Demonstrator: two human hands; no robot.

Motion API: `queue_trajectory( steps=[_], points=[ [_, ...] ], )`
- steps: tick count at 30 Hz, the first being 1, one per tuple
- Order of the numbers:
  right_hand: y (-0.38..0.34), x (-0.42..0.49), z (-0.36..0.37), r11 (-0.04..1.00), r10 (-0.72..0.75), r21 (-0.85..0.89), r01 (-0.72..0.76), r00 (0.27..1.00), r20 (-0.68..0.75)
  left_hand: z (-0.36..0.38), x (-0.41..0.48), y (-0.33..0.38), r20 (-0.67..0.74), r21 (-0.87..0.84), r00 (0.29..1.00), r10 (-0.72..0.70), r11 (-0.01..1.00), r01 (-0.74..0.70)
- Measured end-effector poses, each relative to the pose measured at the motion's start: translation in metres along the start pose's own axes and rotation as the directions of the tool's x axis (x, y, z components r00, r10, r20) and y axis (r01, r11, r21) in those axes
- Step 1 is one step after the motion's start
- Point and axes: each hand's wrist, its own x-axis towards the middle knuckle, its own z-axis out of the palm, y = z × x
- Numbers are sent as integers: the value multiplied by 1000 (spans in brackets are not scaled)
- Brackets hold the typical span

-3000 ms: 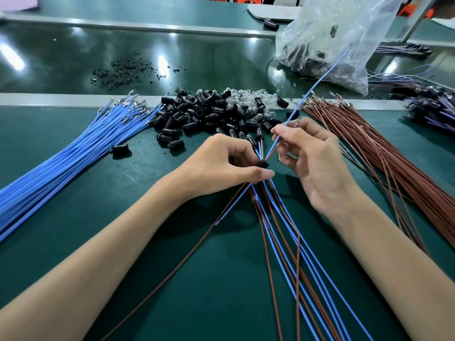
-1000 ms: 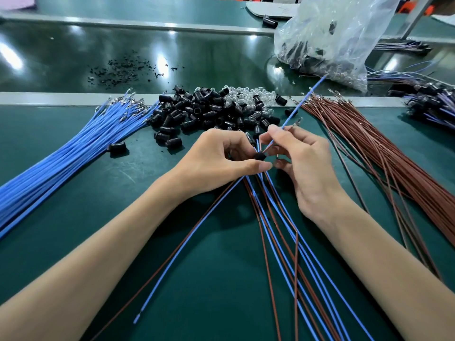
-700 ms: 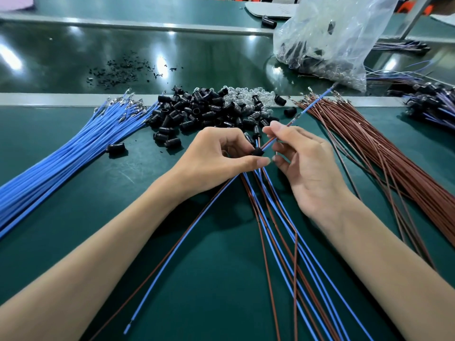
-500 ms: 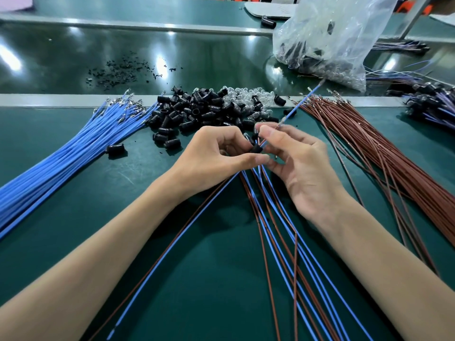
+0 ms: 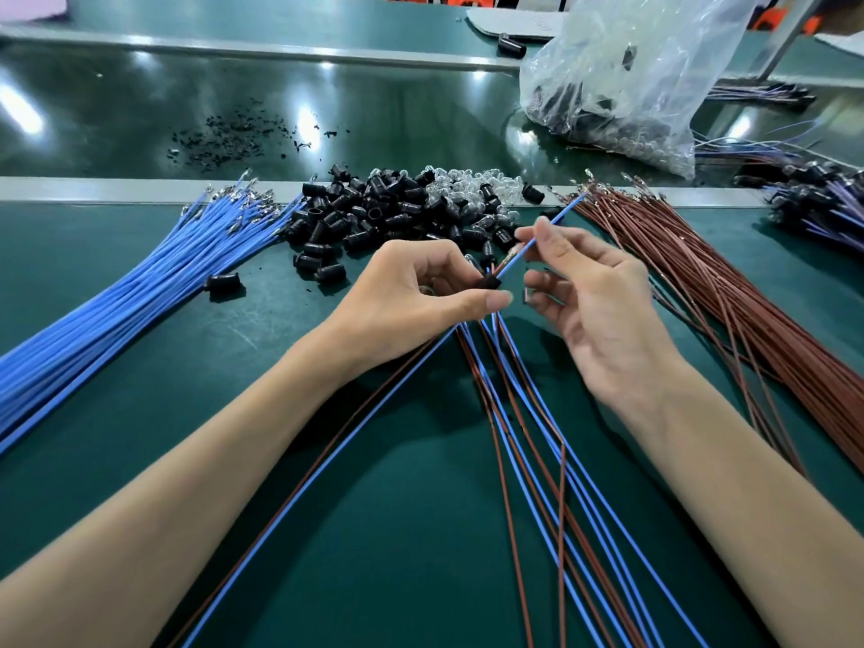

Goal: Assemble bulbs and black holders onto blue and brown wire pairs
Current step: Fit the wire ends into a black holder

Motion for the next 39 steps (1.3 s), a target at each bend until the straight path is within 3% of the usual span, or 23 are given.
queue_trajectory(
  steps=[5,10,12,16,19,24,29,35,39],
  points=[
    [1,1,0,997,-62,-42,59,996,-59,-1,1,-1,-11,-23,1000,-3,1000,3],
    [1,-2,-2,952,-24,-299,57,993,112,-2,2,-1,-30,-55,999,-13,998,11],
    [-1,-2,-2,962,-14,-268,53,990,143,-2,2,-2,-26,-52,1000,-12,999,11],
    [-6,2,-4,991,-123,-62,121,992,-28,-1,2,-3,-2,-21,1000,-4,1000,4],
    [-5,2,-5,969,-206,-145,202,979,-10,-1,3,-5,2,-6,1000,-1,1000,1],
    [-1,-1,-4,939,-185,-270,215,974,130,-1,2,-3,9,14,1000,6,1000,-6],
    [6,2,-6,849,-277,-403,341,938,211,0,1,1,34,79,999,7,997,-10],
    [13,7,-7,820,-260,-477,316,948,182,-1,2,-1,112,171,993,-34,985,15],
    [14,6,-5,807,-262,-502,312,950,169,2,1,1,79,147,997,-26,989,14]
  ],
)
